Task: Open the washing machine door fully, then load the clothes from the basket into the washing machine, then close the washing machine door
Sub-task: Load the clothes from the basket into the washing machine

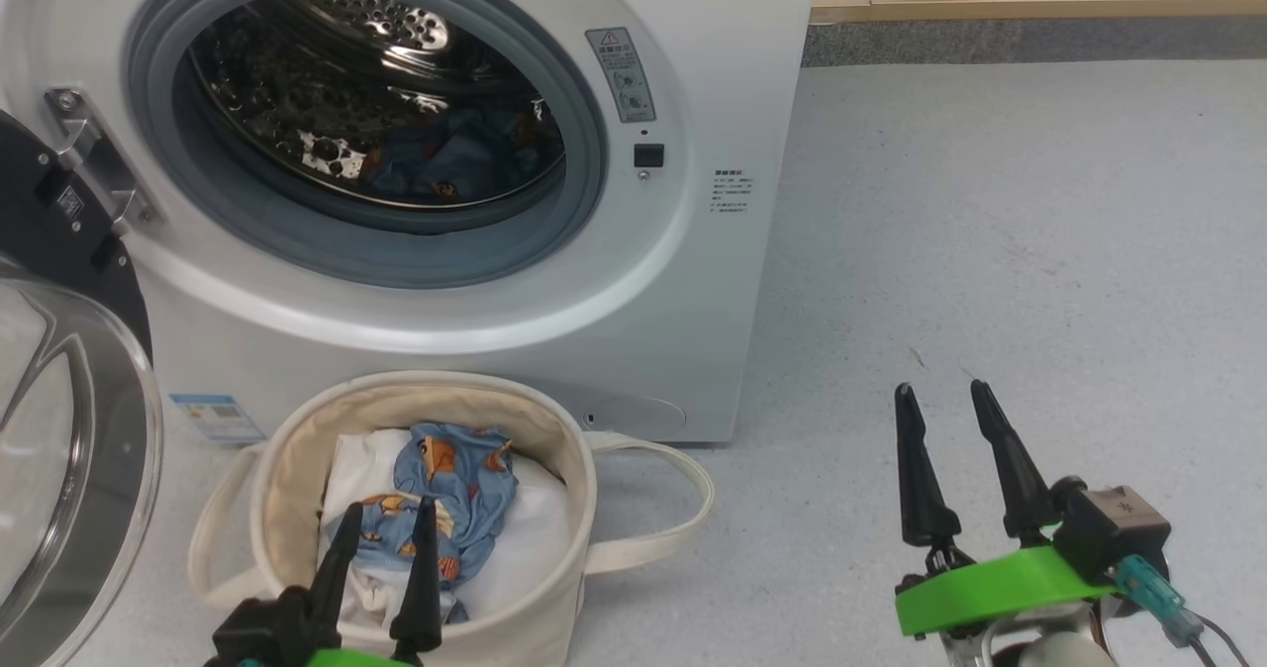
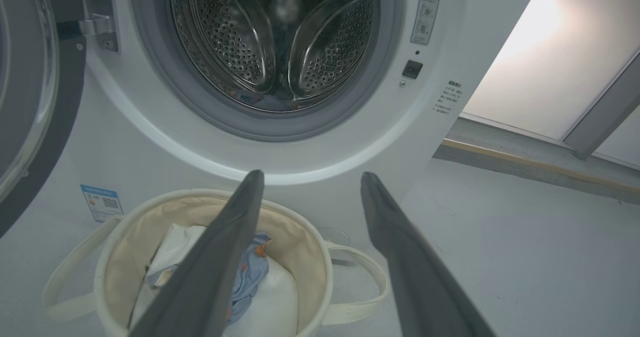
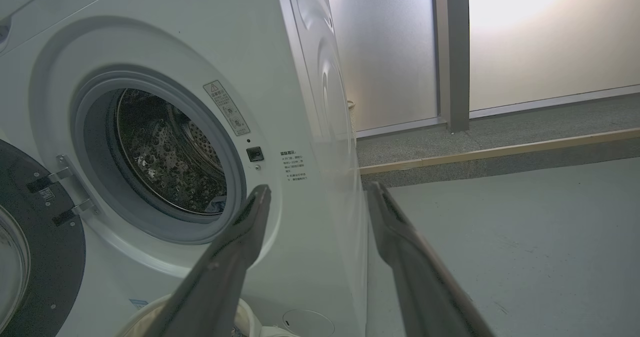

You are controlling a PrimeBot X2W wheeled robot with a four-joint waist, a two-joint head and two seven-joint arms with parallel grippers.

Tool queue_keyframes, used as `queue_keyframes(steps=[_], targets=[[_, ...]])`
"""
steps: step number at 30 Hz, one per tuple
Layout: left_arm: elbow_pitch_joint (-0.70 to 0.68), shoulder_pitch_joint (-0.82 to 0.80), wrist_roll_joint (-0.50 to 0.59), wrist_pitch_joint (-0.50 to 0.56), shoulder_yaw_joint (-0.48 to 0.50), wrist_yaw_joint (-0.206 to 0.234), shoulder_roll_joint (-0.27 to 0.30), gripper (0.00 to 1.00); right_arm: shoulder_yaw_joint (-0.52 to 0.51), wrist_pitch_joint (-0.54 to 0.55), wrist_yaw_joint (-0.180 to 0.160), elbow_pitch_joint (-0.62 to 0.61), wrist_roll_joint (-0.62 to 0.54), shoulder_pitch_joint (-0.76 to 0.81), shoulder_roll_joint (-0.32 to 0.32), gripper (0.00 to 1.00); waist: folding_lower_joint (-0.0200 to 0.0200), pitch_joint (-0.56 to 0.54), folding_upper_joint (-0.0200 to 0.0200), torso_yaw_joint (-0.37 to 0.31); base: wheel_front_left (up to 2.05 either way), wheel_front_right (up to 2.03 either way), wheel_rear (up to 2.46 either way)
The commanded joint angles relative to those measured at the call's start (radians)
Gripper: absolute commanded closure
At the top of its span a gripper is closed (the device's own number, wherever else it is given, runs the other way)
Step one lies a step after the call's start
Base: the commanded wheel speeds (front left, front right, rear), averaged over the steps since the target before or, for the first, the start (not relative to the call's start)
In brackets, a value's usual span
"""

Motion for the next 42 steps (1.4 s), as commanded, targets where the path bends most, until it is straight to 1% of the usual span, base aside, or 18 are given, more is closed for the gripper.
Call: queue_keyframes(steps=[1,32,40,42], targets=[[-0.026,-0.028,-0.005,-0.005,0.023,0.006,0.012,0.0,0.024,-0.012,0.0,-0.03,0.0,-0.019,-0.002,0.0,0.0,0.0,-0.0001,0.0,0.0,0.0,0.0],[-0.012,-0.037,-0.015,-0.005,0.0,0.021,0.012,0.0,0.031,-0.012,0.0,-0.029,-0.008,-0.023,-0.002,0.0,0.0,0.022,-0.0001,-0.01,0.0,0.0,0.0],[0.061,-0.071,-0.007,-0.005,-0.015,0.036,0.012,0.0,0.037,-0.012,0.0,-0.014,-0.021,-0.032,-0.002,0.0,0.0,0.065,-0.0001,-0.025,0.0,0.0,0.0],[0.097,-0.1,-0.004,-0.005,-0.014,0.046,0.012,0.0,0.04,-0.012,0.0,-0.02,-0.026,-0.04,-0.002,0.0,0.0,0.098,-0.0001,-0.03,0.0,0.0,0.0]])
